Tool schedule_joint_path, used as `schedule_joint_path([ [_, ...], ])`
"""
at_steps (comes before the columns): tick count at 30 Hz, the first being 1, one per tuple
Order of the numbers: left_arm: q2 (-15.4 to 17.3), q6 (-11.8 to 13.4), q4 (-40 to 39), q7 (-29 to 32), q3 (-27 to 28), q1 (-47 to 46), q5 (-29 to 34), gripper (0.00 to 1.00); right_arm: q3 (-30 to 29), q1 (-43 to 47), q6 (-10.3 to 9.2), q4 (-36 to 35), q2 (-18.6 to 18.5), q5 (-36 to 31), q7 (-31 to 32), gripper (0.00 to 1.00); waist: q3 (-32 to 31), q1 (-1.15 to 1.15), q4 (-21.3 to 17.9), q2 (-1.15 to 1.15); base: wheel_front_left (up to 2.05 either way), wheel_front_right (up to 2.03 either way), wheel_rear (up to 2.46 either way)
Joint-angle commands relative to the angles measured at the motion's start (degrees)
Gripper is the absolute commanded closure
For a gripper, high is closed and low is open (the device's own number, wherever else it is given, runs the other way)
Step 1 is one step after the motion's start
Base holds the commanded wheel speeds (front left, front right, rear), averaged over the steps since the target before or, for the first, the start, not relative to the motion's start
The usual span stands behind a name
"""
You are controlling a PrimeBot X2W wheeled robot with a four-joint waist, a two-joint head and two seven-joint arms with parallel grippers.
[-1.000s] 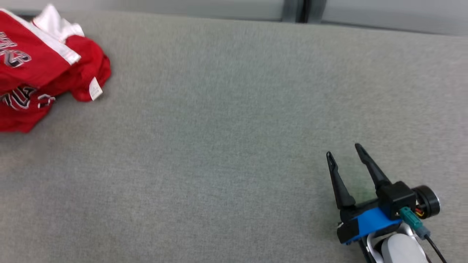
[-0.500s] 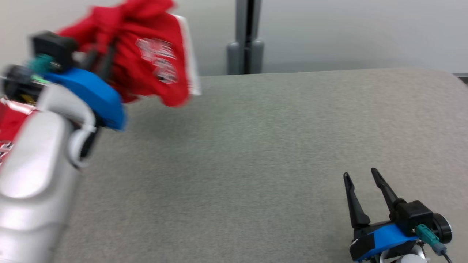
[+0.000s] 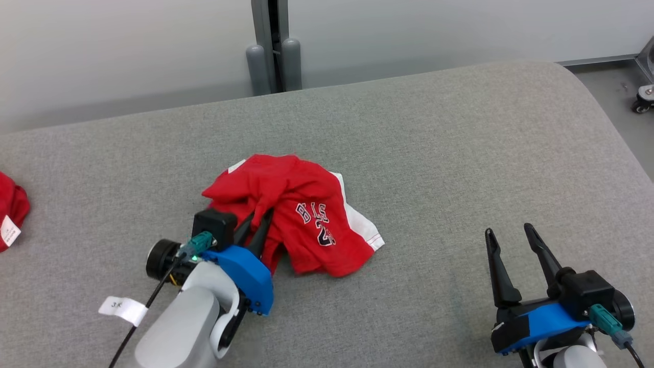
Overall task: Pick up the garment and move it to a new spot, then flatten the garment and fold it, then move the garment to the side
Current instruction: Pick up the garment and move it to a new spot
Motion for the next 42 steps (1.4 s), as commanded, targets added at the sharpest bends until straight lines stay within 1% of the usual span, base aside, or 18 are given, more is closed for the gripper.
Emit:
schedule_joint_path([
  [1,-0.9,0.0,2.3,-1.4,-0.1,1.0,-0.2,1.0,-0.1,-0.4,0.0,0.0,-0.2,0.2,-0.1,0.0,0.1,0.0,-0.2,0.0,0.0,0.0,0.0],
  [4,-1.8,-0.2,5.3,-3.3,0.0,1.3,-0.8,1.0,-0.3,-0.4,0.0,0.3,-0.2,-0.1,-0.1,0.0,-0.2,0.0,-0.1,0.0,0.0,0.0,0.0],
  [5,-2.1,-0.2,6.2,-4.1,0.1,1.3,-0.9,0.91,-0.3,-0.2,0.0,0.4,-0.2,-0.1,-0.1,0.0,-0.4,0.0,0.1,0.0,0.0,0.0,0.0],
  [6,-2.3,-0.2,6.7,-4.9,0.1,1.0,-0.7,0.66,-0.3,-0.1,0.0,0.6,-0.2,-0.1,-0.1,0.0,-0.6,0.0,0.3,0.0,0.0,0.0,0.0],
  [8,-2.8,-0.3,7.5,-6.1,-0.1,0.4,-0.5,0.0,-0.1,0.0,0.0,0.7,-0.2,-0.3,-0.1,0.0,-1.0,0.0,0.9,0.0,0.0,0.0,0.0],
  [13,-3.2,-0.5,6.9,-8.2,0.4,-0.9,-0.2,0.0,-0.1,-0.6,0.0,0.7,-0.2,-0.9,-0.1,0.0,-2.1,0.0,2.7,0.0,0.0,0.0,0.0],
  [19,-2.8,-0.2,2.6,-9.1,2.2,1.3,-0.9,0.0,0.6,-0.9,0.0,1.4,-0.2,-1.6,-0.1,0.0,-3.7,0.0,5.7,0.0,0.0,0.0,0.0],
  [23,-1.3,1.7,-2.2,-9.2,4.6,4.9,-0.7,0.0,0.5,-0.7,0.0,2.2,-0.2,-2.0,-0.1,0.0,-5.0,0.0,7.6,0.0,0.0,0.0,0.0],
  [28,0.7,4.7,-10.1,-9.3,9.3,12.8,0.0,0.0,0.3,0.5,0.0,3.0,-0.2,-1.2,-0.1,0.0,-6.7,0.0,9.3,0.0,0.0,0.0,0.0],
  [33,1.1,7.5,-16.2,-9.3,13.8,21.7,1.3,0.0,1.0,2.1,0.0,3.1,-0.2,0.4,-0.1,0.0,-7.8,0.0,10.4,0.0,0.0,0.0,0.0],
  [34,1.1,7.5,-16.2,-9.3,13.8,21.7,1.3,0.0,1.0,2.1,0.0,3.1,-0.2,0.4,-0.1,0.0,-7.8,0.0,10.4,0.0,0.0,0.0,0.0],
  [35,0.5,7.9,-18.3,-9.3,15.6,24.7,1.4,0.0,1.3,2.5,0.0,3.1,-0.3,0.7,-0.1,0.0,-7.8,0.0,10.4,0.0,0.0,0.0,0.0],
  [36,0.5,7.9,-18.3,-9.3,15.6,24.7,1.4,0.0,1.3,2.5,0.0,3.1,-0.3,0.7,-0.1,0.0,-7.8,0.0,10.4,0.0,0.0,0.0,0.0],
  [42,-0.9,8.4,-21.3,-9.3,20.0,31.2,2.3,0.0,2.3,3.4,0.0,3.6,-0.2,1.3,-0.1,0.0,-7.9,0.0,10.3,0.0,0.0,0.0,0.0],
])
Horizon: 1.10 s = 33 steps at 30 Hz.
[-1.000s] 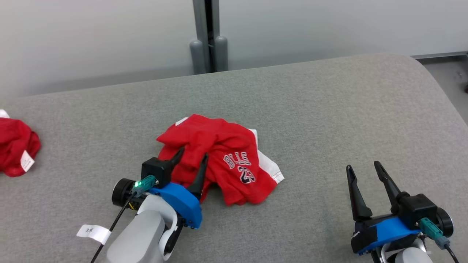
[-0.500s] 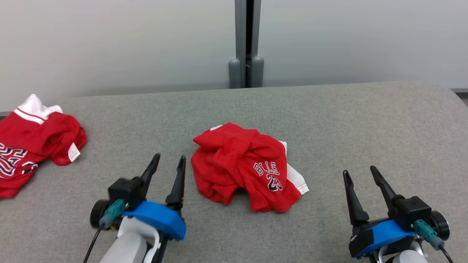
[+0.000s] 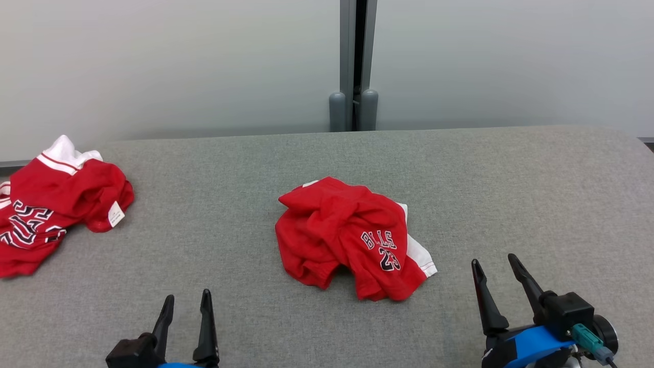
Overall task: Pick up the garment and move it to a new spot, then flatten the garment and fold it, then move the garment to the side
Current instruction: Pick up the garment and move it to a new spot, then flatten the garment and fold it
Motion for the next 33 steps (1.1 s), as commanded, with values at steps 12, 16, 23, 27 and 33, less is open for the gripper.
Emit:
schedule_joint_path([
  [12,-1.9,-1.9,-0.1,-0.3,3.0,2.0,2.4,0.0,0.7,0.9,0.0,1.5,-0.2,0.4,-0.1,0.0,-0.2,0.01,-0.4,0.0,0.0,0.0,0.0],
  [16,-2.2,-2.5,0.4,-0.3,3.5,1.7,3.1,0.0,0.8,0.6,0.0,1.6,-0.2,0.5,-0.1,0.0,0.0,0.01,-0.4,0.0,0.0,0.0,0.0],
  [23,-2.5,-3.2,0.9,-0.3,3.9,1.1,3.7,0.0,1.1,0.5,0.0,1.6,-0.2,0.4,-0.1,0.0,0.2,0.01,-0.2,0.0,0.0,0.0,0.0],
  [27,-2.7,-3.5,1.2,-0.3,3.8,0.8,4.0,0.0,1.0,0.2,0.0,1.5,-0.2,0.2,-0.1,0.0,0.5,0.01,0.1,0.0,0.0,0.0,0.0],
  [33,-3.0,-3.6,0.8,-0.3,3.8,0.2,4.5,0.0,0.6,-2.8,0.0,2.2,-0.2,-2.5,-0.1,0.0,1.8,0.01,1.5,0.0,0.0,0.0,0.0],
])
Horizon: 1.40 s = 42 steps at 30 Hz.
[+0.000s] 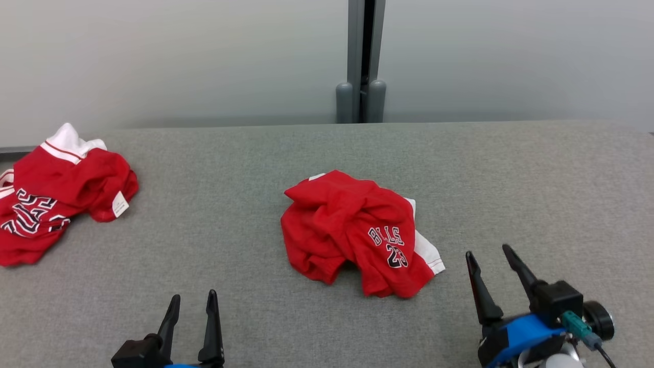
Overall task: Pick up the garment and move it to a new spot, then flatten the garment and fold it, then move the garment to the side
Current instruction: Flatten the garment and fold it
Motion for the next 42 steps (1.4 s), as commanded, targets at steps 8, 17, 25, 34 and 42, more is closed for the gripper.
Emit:
schedule_joint_path([
  [8,-0.3,-0.4,-1.0,-0.3,-0.1,-3.2,1.3,0.0,-0.8,-14.4,0.0,3.4,-0.4,-8.5,4.9,0.0,5.0,0.0,4.8,0.0,0.0,0.0,0.0],
  [17,-1.4,-1.3,-1.8,-0.3,-0.9,-6.3,2.5,0.0,2.4,-29.0,-0.02,16.8,-5.7,-1.7,19.9,0.0,10.7,0.0,12.0,0.0,0.0,0.0,0.0],
  [25,-2.3,-1.8,-1.7,-0.3,-0.4,-6.2,3.1,0.0,7.2,-30.4,0.03,25.5,-6.5,8.1,29.0,0.0,11.6,0.0,15.1,0.0,0.0,0.0,0.0],
  [34,-2.5,-2.2,-1.3,-0.3,0.5,-5.5,4.0,0.0,15.1,-29.8,0.0,22.9,-8.9,15.3,28.4,1.0,9.6,0.0,13.3,0.0,0.0,0.0,0.0],
  [42,-2.3,-2.1,-1.1,-0.3,0.8,-4.8,4.6,0.0,17.3,-33.1,0.0,20.3,-11.7,14.2,23.3,1.0,6.9,0.0,10.9,0.0,0.0,0.0,0.0],
])
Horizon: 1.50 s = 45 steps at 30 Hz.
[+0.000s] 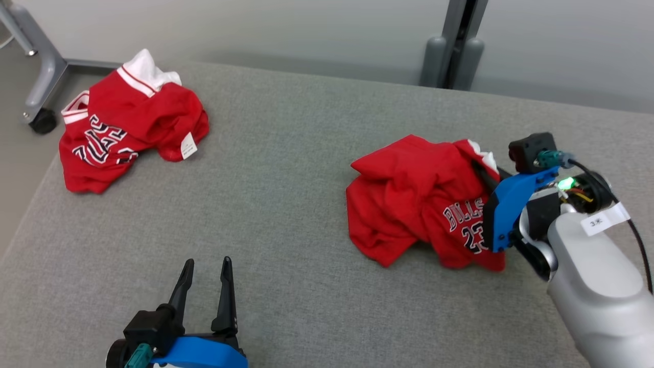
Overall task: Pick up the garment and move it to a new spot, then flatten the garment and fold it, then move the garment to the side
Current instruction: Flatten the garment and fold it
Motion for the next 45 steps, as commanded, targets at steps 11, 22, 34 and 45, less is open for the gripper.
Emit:
schedule_joint_path([
  [11,0.6,0.3,0.1,-0.2,0.1,1.8,0.2,0.0,6.1,-1.9,0.0,-8.9,-1.6,-3.9,-4.0,1.0,-5.2,0.0,-3.4,0.0,0.0,0.0,0.0],
  [22,1.0,0.6,-0.8,0.6,-0.9,1.7,0.0,0.0,27.4,8.7,0.0,-14.7,1.0,0.4,-3.5,1.0,-5.2,0.0,-4.3,0.0,0.0,0.0,0.0],
  [34,1.4,1.1,-0.9,1.0,-1.6,1.8,-0.2,0.0,32.4,14.6,0.0,-11.2,3.6,0.9,-7.4,0.0,-5.6,0.0,-5.4,0.0,0.0,0.0,0.0],
  [45,1.7,1.5,-0.8,1.1,-1.8,2.6,-0.8,0.0,17.9,16.9,0.0,-15.3,4.0,-0.4,-12.3,0.0,-7.2,0.0,-6.2,0.0,0.0,0.0,0.0],
])
